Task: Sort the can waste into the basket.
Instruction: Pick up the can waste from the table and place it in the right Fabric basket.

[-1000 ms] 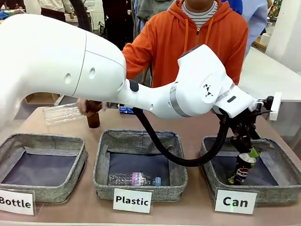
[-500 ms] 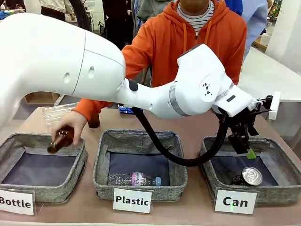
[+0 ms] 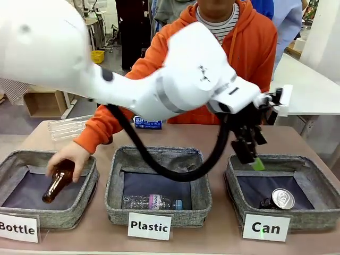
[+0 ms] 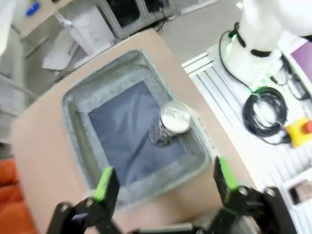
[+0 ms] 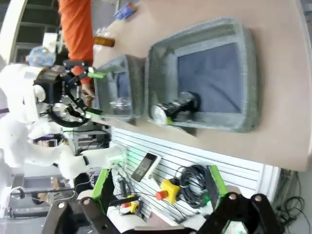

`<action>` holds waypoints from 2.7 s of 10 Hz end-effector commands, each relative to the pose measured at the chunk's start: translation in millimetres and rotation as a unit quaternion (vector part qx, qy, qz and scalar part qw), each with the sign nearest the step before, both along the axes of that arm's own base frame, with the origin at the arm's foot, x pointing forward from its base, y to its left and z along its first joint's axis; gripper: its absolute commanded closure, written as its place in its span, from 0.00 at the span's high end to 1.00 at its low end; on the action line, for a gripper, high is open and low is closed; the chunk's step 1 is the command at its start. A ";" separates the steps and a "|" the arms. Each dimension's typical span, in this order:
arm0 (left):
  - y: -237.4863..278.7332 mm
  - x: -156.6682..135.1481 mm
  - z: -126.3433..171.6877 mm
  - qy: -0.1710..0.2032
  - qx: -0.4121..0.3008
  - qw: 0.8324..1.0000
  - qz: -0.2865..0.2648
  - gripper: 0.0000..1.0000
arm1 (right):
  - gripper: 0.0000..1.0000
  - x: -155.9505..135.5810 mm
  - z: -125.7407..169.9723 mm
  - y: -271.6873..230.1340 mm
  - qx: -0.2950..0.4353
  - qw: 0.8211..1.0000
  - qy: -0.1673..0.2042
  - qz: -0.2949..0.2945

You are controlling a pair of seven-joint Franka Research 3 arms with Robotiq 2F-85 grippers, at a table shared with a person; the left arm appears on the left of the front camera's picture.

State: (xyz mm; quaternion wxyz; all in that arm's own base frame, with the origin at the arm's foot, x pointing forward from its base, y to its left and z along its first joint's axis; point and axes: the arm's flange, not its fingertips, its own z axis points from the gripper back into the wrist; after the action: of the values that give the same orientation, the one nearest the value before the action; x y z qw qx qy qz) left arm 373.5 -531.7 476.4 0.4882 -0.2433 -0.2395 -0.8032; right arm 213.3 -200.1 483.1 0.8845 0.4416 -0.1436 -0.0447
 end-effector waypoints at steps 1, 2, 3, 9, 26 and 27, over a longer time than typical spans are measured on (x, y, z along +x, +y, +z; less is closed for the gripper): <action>73.1 -19.0 -3.4 -0.004 0.010 1.000 0.021 1.00 | 1.00 12.7 5.4 53.6 0.067 0.998 -0.021 0.006; 91.0 -22.3 -5.3 -0.009 0.013 0.999 0.028 1.00 | 1.00 15.5 7.7 64.7 0.105 0.994 -0.027 0.005; 102.6 -26.0 -3.4 -0.020 0.001 1.000 0.024 1.00 | 1.00 17.4 6.8 70.7 0.106 0.994 -0.031 0.006; 136.1 -4.4 24.2 0.110 -0.085 0.983 0.118 1.00 | 1.00 14.1 17.8 65.4 0.132 0.988 -0.074 0.003; 632.4 -38.0 -45.1 0.447 -0.419 0.713 0.340 1.00 | 1.00 131.4 -34.2 200.0 0.220 0.969 -0.028 0.109; 632.4 -38.0 -45.1 0.447 -0.419 0.713 0.340 1.00 | 1.00 131.4 -34.2 200.0 0.220 0.969 -0.028 0.109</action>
State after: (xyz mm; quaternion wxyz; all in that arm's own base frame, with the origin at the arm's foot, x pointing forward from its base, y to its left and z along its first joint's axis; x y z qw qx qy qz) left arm 337.3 100.0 428.3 0.6241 -0.6556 -0.3718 -0.2059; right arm 344.6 -3.5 445.3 0.7666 0.6318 -0.1081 0.0382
